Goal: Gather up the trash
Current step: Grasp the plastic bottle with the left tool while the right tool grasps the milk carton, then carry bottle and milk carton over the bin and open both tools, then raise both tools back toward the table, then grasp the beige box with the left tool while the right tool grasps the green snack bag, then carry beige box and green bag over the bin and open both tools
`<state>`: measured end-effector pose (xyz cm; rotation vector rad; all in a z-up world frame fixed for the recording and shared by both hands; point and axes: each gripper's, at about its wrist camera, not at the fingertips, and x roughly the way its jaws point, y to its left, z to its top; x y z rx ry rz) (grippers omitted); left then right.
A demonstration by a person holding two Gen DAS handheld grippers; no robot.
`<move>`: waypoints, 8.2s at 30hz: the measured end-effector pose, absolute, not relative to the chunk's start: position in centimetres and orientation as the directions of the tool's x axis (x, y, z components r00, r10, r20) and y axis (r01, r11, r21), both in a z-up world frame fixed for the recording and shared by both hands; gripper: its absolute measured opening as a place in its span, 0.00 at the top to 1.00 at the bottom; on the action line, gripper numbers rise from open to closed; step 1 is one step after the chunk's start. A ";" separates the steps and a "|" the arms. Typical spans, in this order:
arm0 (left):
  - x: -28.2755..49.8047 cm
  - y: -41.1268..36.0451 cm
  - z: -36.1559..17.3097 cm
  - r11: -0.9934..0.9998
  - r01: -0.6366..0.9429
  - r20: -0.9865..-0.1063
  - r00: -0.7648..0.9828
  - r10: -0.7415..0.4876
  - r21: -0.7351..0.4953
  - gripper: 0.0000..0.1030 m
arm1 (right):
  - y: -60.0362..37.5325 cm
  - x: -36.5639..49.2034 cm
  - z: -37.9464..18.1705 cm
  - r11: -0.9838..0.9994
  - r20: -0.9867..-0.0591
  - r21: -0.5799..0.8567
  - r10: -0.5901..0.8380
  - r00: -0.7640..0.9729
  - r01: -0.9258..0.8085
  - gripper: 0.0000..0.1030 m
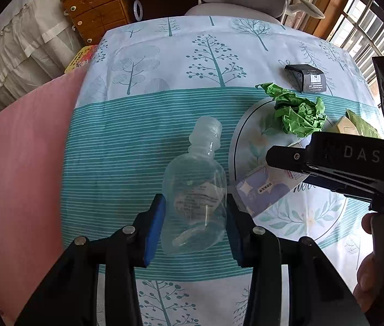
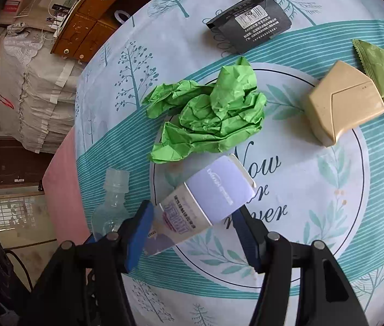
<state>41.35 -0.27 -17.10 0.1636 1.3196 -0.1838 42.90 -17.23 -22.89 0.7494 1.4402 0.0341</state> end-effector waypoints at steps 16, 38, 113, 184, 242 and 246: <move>35.9 1.9 -13.7 0.987 0.152 -0.947 0.308 -0.091 -0.045 0.60 | -14.5 40.1 -21.1 0.891 -0.919 0.384 0.343 0.195 0.242 0.68; 9.1 5.1 -9.4 0.922 0.367 -0.893 0.363 -0.268 -0.127 0.60 | -12.4 8.0 -12.3 0.945 -0.877 0.283 0.185 0.444 0.164 0.68; -2.7 5.5 -21.7 0.974 0.211 -0.949 0.283 -0.137 -0.078 0.17 | -11.4 -4.0 -25.3 0.964 -0.944 0.211 0.158 0.290 0.160 0.39; 44.8 -25.6 -21.7 0.803 0.595 -0.990 0.092 -0.105 -0.030 0.40 | -34.9 40.3 -22.3 0.945 -0.932 0.031 0.145 0.333 -0.325 0.60; 7.6 -2.3 -14.8 0.906 0.422 -0.934 0.305 -0.185 -0.041 0.98 | -16.0 9.4 -14.3 0.994 -0.924 0.087 0.055 0.377 0.068 0.88; 7.7 -1.3 -14.9 0.907 0.418 -0.937 0.294 -0.187 -0.050 0.94 | -15.9 8.6 -13.5 0.989 -0.907 0.101 0.048 0.417 0.106 0.88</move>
